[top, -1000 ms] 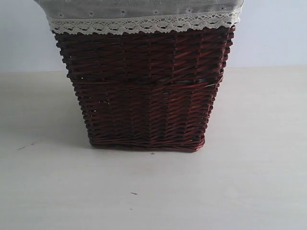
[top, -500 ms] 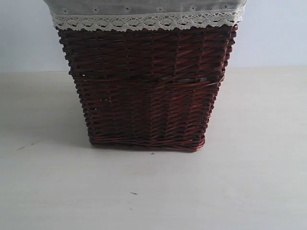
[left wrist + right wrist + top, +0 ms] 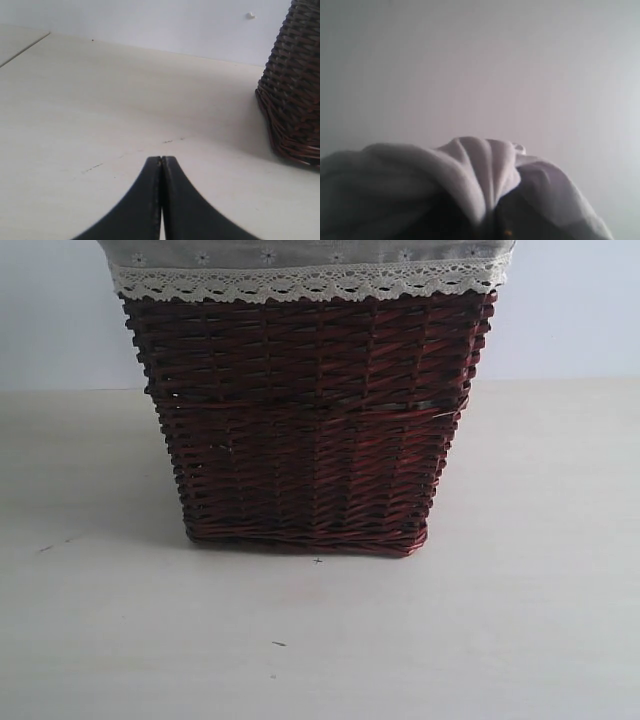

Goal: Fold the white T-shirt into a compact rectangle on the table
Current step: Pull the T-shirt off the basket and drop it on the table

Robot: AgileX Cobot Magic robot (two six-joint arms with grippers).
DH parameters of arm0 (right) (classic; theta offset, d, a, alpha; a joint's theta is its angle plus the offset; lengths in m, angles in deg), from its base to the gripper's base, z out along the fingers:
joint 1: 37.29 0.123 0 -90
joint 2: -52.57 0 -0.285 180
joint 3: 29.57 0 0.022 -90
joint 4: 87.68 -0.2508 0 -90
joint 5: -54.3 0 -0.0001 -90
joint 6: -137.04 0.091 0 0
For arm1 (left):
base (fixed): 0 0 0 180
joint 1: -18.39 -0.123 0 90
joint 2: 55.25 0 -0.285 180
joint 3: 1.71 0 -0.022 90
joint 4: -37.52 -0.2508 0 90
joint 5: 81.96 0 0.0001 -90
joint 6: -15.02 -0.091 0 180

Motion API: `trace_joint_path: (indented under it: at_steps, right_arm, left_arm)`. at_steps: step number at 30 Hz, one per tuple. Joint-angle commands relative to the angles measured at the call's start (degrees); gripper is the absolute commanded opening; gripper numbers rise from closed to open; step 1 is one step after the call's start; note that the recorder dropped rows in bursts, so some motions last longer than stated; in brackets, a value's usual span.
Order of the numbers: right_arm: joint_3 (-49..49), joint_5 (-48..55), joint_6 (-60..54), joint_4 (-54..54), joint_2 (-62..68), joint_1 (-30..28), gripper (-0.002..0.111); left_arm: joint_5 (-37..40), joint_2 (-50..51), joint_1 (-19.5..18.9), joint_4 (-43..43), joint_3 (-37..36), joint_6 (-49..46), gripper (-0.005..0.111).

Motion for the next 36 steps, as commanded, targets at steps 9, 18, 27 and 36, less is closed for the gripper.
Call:
trace_joint_path:
  at_steps: [9,18,27,36]
  right_arm:
    - [-3.87,21.51,2.70,-8.54,3.02,0.04,0.000]
    - [-42.31,21.51,1.61,-11.61,-13.49,0.04,0.000]
    - [-57.44,21.51,2.17,-24.82,-18.01,0.04,0.000]
    - [-57.44,21.51,-2.14,-77.69,-18.46,0.04,0.000]
  left_arm:
    - [-0.37,-0.31,0.30,-0.30,0.03,0.28,0.000]
    - [-0.37,-0.31,0.30,-0.30,0.03,0.28,0.000]
    - [-0.37,-0.31,0.30,-0.30,0.03,0.28,0.000]
    - [-0.37,-0.31,0.30,-0.30,0.03,0.28,0.000]
